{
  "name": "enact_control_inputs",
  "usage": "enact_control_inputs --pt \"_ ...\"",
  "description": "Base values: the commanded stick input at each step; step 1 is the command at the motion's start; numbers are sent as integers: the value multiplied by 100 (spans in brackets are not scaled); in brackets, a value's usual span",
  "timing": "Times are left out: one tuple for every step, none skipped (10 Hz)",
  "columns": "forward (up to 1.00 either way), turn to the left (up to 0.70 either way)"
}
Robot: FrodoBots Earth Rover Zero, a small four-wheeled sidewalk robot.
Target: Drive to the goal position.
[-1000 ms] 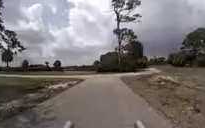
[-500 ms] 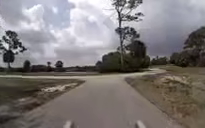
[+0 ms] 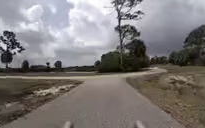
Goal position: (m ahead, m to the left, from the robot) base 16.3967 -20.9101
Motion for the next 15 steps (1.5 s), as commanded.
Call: enact_control_inputs --pt "85 0" --pt "85 0" --pt "85 0" --pt "85 0" --pt "85 0" --pt "85 0" --pt "85 0" --pt "85 0" --pt "85 0" --pt "85 0" --pt "85 0" --pt "85 0" --pt "85 0" --pt "85 0" --pt "85 0"
